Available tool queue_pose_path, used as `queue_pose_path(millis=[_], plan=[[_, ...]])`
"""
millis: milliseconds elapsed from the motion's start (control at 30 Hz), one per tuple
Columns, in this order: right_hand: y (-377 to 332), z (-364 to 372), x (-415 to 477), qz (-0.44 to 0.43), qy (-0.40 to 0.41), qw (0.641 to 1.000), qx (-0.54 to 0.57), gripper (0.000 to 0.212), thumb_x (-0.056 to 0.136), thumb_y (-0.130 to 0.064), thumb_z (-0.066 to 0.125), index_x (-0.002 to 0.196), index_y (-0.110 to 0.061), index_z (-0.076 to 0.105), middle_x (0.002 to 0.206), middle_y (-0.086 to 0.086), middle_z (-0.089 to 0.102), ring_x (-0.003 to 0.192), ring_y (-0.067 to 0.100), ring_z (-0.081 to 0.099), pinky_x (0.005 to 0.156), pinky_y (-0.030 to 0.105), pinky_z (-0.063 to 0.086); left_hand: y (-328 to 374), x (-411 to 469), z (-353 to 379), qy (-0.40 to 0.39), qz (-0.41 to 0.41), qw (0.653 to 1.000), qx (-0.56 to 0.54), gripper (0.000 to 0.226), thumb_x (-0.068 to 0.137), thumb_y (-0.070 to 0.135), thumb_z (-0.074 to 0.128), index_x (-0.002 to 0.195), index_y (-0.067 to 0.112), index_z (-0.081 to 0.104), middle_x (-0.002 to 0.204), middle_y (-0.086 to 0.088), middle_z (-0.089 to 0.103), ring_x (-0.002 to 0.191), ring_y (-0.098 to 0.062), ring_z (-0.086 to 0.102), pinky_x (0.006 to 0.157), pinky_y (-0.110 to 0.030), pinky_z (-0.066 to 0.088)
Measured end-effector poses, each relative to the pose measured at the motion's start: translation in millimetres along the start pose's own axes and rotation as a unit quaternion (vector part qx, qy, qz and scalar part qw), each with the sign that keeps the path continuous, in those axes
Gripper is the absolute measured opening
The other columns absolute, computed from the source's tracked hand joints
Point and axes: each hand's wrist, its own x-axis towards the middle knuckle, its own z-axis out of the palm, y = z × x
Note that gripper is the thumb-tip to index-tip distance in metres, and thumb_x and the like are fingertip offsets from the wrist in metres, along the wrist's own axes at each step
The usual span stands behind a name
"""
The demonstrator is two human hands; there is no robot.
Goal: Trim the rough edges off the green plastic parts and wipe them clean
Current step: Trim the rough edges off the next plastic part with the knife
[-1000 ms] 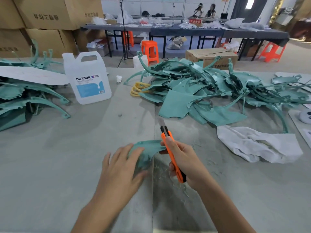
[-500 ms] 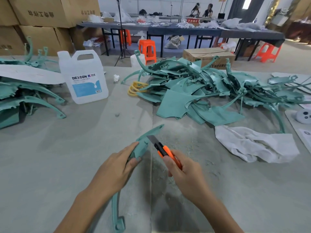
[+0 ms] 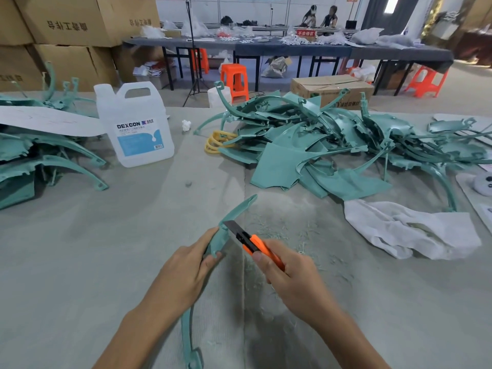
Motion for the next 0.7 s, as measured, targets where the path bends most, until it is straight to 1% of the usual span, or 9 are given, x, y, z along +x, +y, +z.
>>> queue_pose_path(millis=[100, 167, 233, 300, 367, 433, 533, 633, 700], plan=[[2, 0, -2, 0.000, -0.001, 1.000, 0.000, 0.037, 0.095, -0.067, 0.044, 0.100, -0.034, 0.060, 0.074, 0.004, 0.061, 0.053, 0.012, 0.051, 0.052, 0.040, 0.043, -1, 0, 1, -0.004, -0.002, 1.000, 0.004, 0.049, 0.099, 0.065, 0.026, 0.146, 0.052, 0.025, 0.079, 0.010, 0.054, 0.080, -0.004, 0.049, 0.064, -0.021, 0.036], [5, 0, 0, 0.008, 0.000, 1.000, -0.012, 0.039, 0.095, -0.068, 0.044, 0.100, -0.033, 0.060, 0.071, 0.003, 0.060, 0.051, 0.011, 0.050, 0.050, 0.039, 0.041, -2, -1, 1, -0.004, 0.001, 1.000, 0.012, 0.049, 0.099, 0.065, 0.026, 0.147, 0.054, 0.025, 0.085, 0.013, 0.057, 0.082, -0.005, 0.048, 0.067, -0.021, 0.036], [11, -4, 8, 0.019, 0.024, 0.999, -0.044, 0.034, 0.098, -0.064, 0.046, 0.096, -0.032, 0.059, 0.063, -0.001, 0.057, 0.047, 0.009, 0.048, 0.048, 0.036, 0.039, -1, -2, 2, -0.004, 0.011, 0.999, 0.031, 0.052, 0.100, 0.061, 0.028, 0.150, 0.051, 0.024, 0.109, 0.016, 0.062, 0.086, -0.004, 0.043, 0.073, -0.020, 0.032], [14, -9, 19, 0.027, 0.066, 0.991, -0.113, 0.036, 0.098, -0.064, 0.043, 0.095, -0.031, 0.058, 0.055, -0.002, 0.054, 0.044, 0.015, 0.050, 0.045, 0.035, 0.038, 2, 0, 2, -0.008, 0.014, 0.999, 0.043, 0.053, 0.102, 0.056, 0.030, 0.153, 0.047, 0.024, 0.132, 0.017, 0.057, 0.094, -0.004, 0.039, 0.079, -0.020, 0.029], [13, -12, 28, 0.011, 0.119, 0.974, -0.190, 0.039, 0.097, -0.065, 0.036, 0.097, -0.032, 0.057, 0.050, -0.005, 0.047, 0.041, 0.012, 0.047, 0.041, 0.030, 0.034, 5, 2, 2, -0.003, 0.013, 0.999, 0.041, 0.052, 0.103, 0.051, 0.033, 0.153, 0.046, 0.024, 0.132, 0.017, 0.057, 0.093, -0.005, 0.039, 0.076, -0.019, 0.028], [12, -18, 32, 0.022, 0.161, 0.961, -0.222, 0.031, 0.100, -0.059, 0.039, 0.103, -0.034, 0.056, 0.050, -0.009, 0.045, 0.042, 0.007, 0.045, 0.041, 0.028, 0.032, 6, 3, 1, -0.003, 0.015, 0.999, 0.045, 0.051, 0.104, 0.050, 0.034, 0.153, 0.044, 0.025, 0.127, 0.015, 0.059, 0.091, -0.007, 0.041, 0.074, -0.022, 0.029], [16, -31, 30, 0.082, 0.168, 0.965, -0.183, 0.026, 0.102, -0.055, 0.043, 0.106, -0.033, 0.057, 0.055, -0.004, 0.053, 0.048, 0.012, 0.052, 0.046, 0.032, 0.037, 7, 0, 0, -0.004, 0.013, 0.999, 0.049, 0.051, 0.104, 0.050, 0.032, 0.154, 0.045, 0.024, 0.126, 0.016, 0.059, 0.090, -0.008, 0.043, 0.074, -0.024, 0.032], [10, -28, 17, 0.062, 0.106, 0.989, -0.077, 0.026, 0.098, -0.063, 0.046, 0.099, -0.039, 0.057, 0.062, 0.001, 0.062, 0.048, 0.014, 0.055, 0.049, 0.040, 0.046, 8, 3, -1, 0.000, 0.026, 0.998, 0.049, 0.051, 0.104, 0.052, 0.032, 0.154, 0.043, 0.027, 0.127, 0.014, 0.060, 0.089, -0.007, 0.046, 0.073, -0.026, 0.034], [2, -20, 7, 0.040, 0.054, 0.998, -0.012, 0.030, 0.094, -0.068, 0.045, 0.097, -0.043, 0.060, 0.069, 0.003, 0.065, 0.050, 0.016, 0.057, 0.051, 0.043, 0.049, 8, 4, -1, 0.008, 0.033, 0.998, 0.056, 0.052, 0.103, 0.053, 0.033, 0.154, 0.041, 0.028, 0.131, 0.015, 0.058, 0.090, -0.006, 0.045, 0.074, -0.025, 0.033]])
